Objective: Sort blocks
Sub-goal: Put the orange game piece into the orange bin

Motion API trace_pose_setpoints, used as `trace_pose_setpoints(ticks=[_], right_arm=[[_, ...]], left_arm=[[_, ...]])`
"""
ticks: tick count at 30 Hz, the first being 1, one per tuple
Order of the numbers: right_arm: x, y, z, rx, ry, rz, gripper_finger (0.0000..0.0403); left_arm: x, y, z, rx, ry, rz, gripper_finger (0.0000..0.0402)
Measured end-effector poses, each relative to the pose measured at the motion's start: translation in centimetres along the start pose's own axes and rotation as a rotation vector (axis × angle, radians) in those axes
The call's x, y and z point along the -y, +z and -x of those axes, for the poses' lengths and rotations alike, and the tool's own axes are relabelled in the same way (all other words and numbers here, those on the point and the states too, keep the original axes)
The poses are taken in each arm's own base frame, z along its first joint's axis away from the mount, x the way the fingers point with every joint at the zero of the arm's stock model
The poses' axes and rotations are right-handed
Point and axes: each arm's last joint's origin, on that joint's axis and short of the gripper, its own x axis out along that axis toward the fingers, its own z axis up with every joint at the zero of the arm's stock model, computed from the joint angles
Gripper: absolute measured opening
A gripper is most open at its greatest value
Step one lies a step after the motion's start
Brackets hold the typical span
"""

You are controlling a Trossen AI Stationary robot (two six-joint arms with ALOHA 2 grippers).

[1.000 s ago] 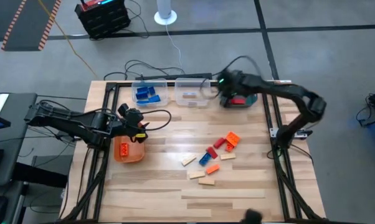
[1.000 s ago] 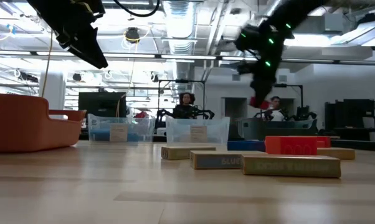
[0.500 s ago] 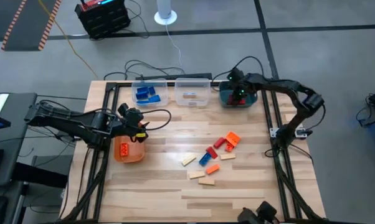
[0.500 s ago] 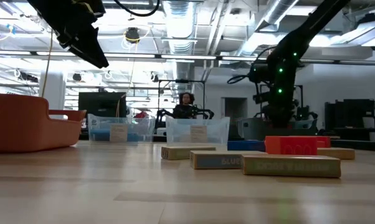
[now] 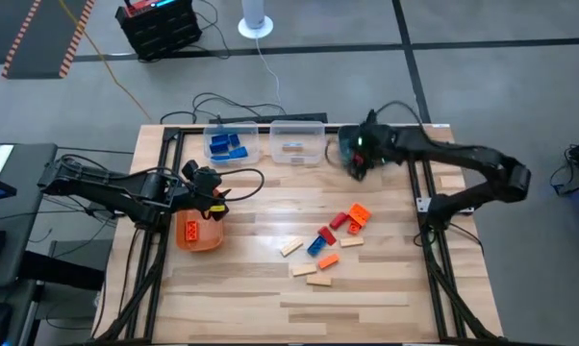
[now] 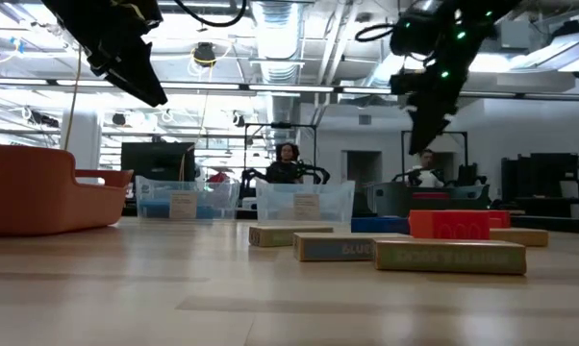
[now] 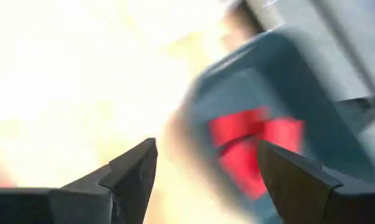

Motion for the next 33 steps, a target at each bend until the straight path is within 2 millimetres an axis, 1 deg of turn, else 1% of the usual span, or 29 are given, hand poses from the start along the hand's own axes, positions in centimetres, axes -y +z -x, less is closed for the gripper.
trace_pose_setpoints(ticks=[3, 6, 8, 10, 15, 20, 26, 30, 33], right_arm=[[-3.2, -2.0, 0.3, -0.057, 0.117, 0.007, 0.0302], [-6.1, -4.1, 0.2, -0.113, 0.194, -0.015, 0.0301], [-7.5, -5.4, -0.1, -0.154, 0.206, -0.026, 0.0301], [-8.6, -6.1, -0.2, -0.175, 0.215, -0.040, 0.0301], [-10.2, -6.8, -0.7, -0.185, 0.228, -0.063, 0.0301], [-11.4, -7.0, -1.1, -0.195, 0.237, -0.049, 0.0301], [-12.8, -7.4, -3.0, -0.248, 0.214, -0.014, 0.0298], [-13.2, -7.5, -3.9, -0.264, 0.171, 0.009, 0.0270], [-13.3, -7.6, -4.2, -0.264, 0.148, 0.021, 0.0230]], left_arm=[[0.0, 0.0, 0.0, 0.000, 0.000, 0.001, 0.0240], [0.0, 0.1, 0.0, 0.006, -0.003, 0.006, 0.0240], [0.1, 0.2, 0.0, 0.019, -0.009, 0.014, 0.0240], [0.2, 0.4, 0.0, 0.037, -0.018, 0.016, 0.0240], [0.4, 0.9, 0.0, 0.073, -0.041, 0.016, 0.0240], [0.5, 1.0, 0.1, 0.075, -0.063, 0.020, 0.0240], [0.6, 1.0, 0.1, 0.077, -0.065, 0.019, 0.0240], [0.5, 1.0, 0.1, 0.076, -0.064, 0.017, 0.0240], [0.5, 1.0, 0.1, 0.075, -0.064, 0.016, 0.0240]])
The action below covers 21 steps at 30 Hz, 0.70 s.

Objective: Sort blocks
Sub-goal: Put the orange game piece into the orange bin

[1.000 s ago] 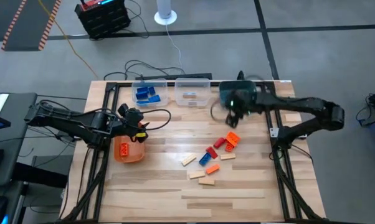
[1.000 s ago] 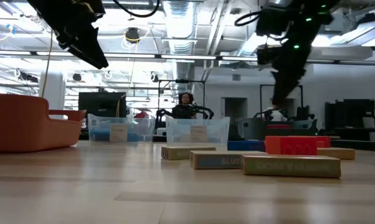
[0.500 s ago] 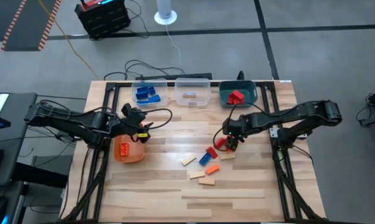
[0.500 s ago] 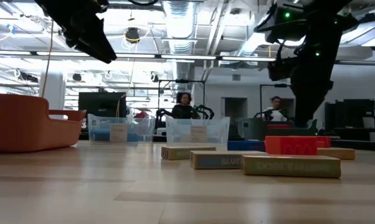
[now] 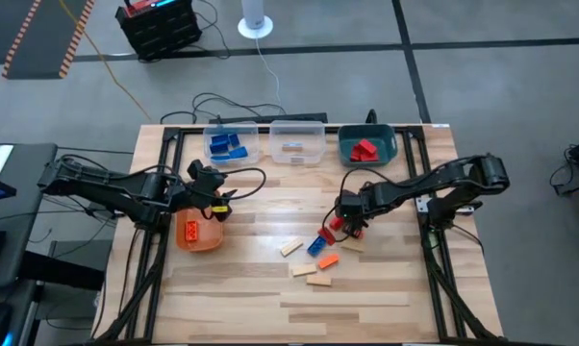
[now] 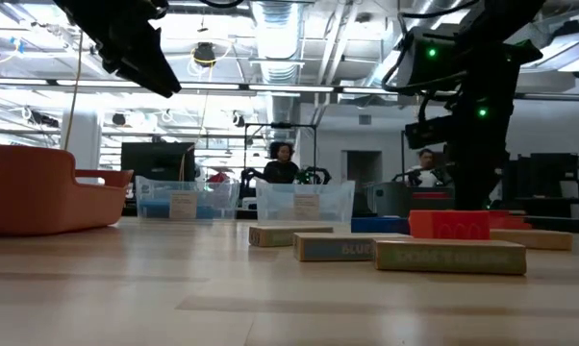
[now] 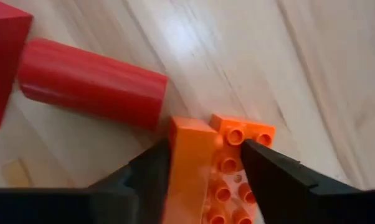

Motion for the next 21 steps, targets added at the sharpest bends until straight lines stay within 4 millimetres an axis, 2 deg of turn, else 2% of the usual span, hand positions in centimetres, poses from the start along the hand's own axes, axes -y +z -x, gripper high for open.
trace_pose_setpoints(ticks=[6, 9, 17, 21], right_arm=[[0.1, 0.1, 0.6, 0.038, 0.000, 0.018, 0.0121], [0.6, 0.1, 1.2, 0.053, 0.005, 0.028, 0.0089], [2.0, 1.2, 4.7, 0.218, 0.057, 0.038, 0.0096], [2.3, 2.4, 6.3, 0.390, 0.098, 0.049, 0.0098]], left_arm=[[0.0, 0.0, 0.0, -0.002, 0.001, -0.002, 0.0240], [0.0, 0.0, 0.0, -0.002, 0.001, -0.002, 0.0240], [0.3, -0.1, -0.4, -0.011, 0.005, 0.007, 0.0240], [1.8, -0.3, -1.8, -0.031, 0.005, -0.019, 0.0240]])
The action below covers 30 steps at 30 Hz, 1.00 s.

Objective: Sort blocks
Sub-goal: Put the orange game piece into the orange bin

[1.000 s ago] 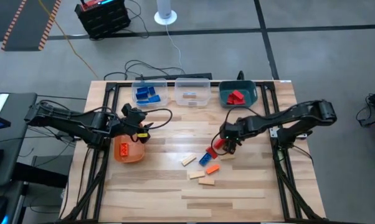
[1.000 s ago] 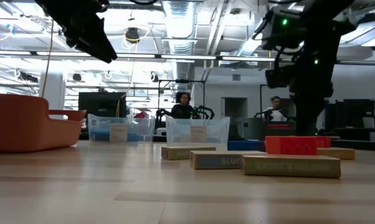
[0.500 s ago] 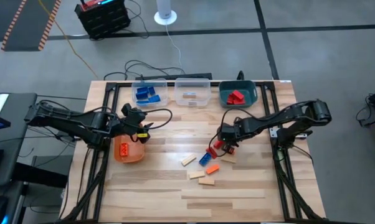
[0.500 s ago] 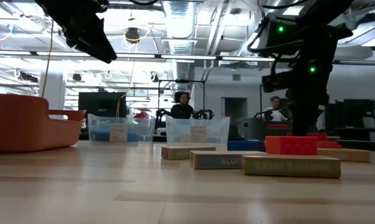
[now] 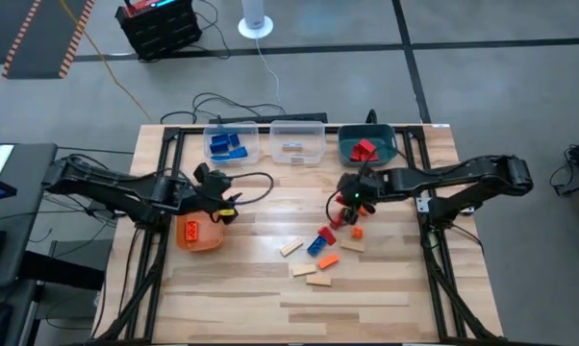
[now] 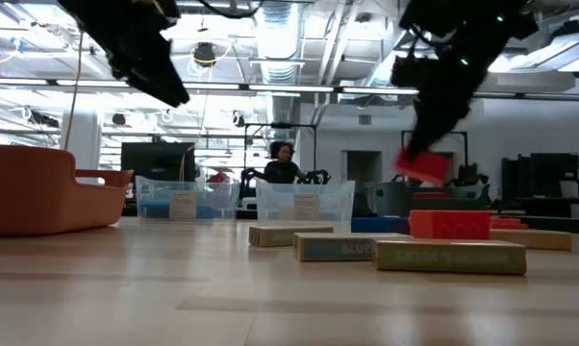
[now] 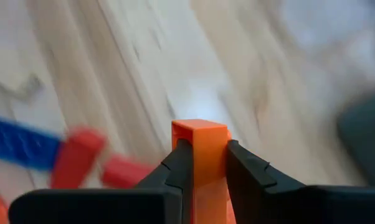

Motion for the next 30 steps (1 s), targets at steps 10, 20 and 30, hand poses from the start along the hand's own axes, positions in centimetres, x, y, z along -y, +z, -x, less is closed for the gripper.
trace_pose_setpoints(ticks=[10, 20, 30], right_arm=[[-1.5, 5.1, 0.5, 0.529, 0.116, 0.104, 0.0099], [-4.4, 6.3, 3.0, 0.809, 0.223, 0.225, 0.0100], [-5.4, 7.1, 4.1, 0.984, 0.236, 0.258, 0.0101]], left_arm=[[6.4, 0.8, -5.2, 0.161, -0.151, -0.168, 0.0240], [7.1, 3.3, -7.6, 0.377, -0.341, -0.105, 0.0240], [7.0, 4.5, -7.7, 0.504, -0.470, -0.101, 0.0240]])
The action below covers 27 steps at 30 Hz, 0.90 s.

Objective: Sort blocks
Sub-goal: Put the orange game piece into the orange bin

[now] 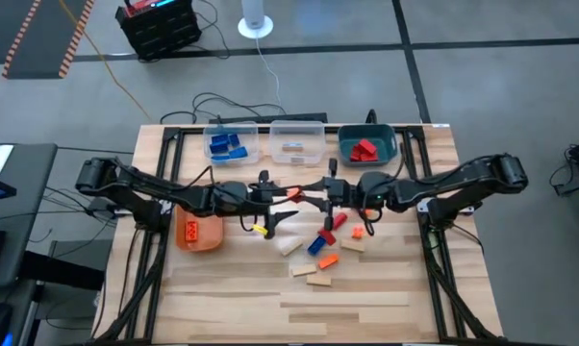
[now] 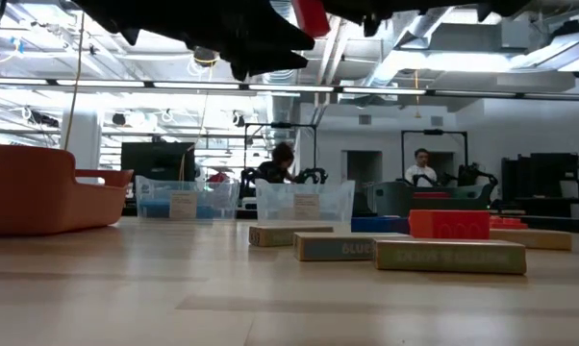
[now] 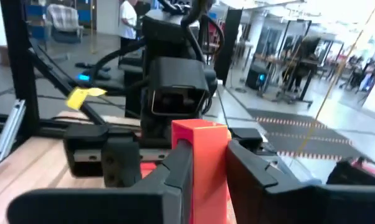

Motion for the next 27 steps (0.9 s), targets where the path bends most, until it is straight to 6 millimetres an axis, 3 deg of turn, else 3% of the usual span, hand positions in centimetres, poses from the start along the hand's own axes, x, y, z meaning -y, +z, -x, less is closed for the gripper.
trace_pose_setpoints(ticks=[10, 13, 16, 18, 23, 27], right_arm=[[-0.8, -2.2, -2.4, 0.061, 0.009, 0.003, 0.0101], [-0.8, -2.1, -2.4, 0.063, 0.009, -0.001, 0.0101], [-0.9, -2.2, -2.4, 0.056, 0.013, -0.012, 0.0110], [-1.0, -2.3, -2.4, 0.044, 0.021, -0.008, 0.0125], [-1.0, -2.5, -1.9, -0.056, 0.045, 0.015, 0.0195], [-0.3, -1.0, 0.7, -0.160, 0.059, 0.029, 0.0250]], left_arm=[[0.0, 0.5, 0.0, 0.047, 0.021, -0.009, 0.0228], [-0.1, 0.5, 0.0, 0.044, 0.039, -0.025, 0.0189], [-0.1, 0.4, 0.0, 0.038, 0.062, -0.037, 0.0121], [-0.1, 0.4, 0.0, 0.035, 0.074, -0.046, 0.0082], [0.0, 0.7, 0.4, 0.032, 0.064, -0.042, 0.0083], [0.2, 1.3, 2.9, -0.100, 0.041, 0.027, 0.0083]])
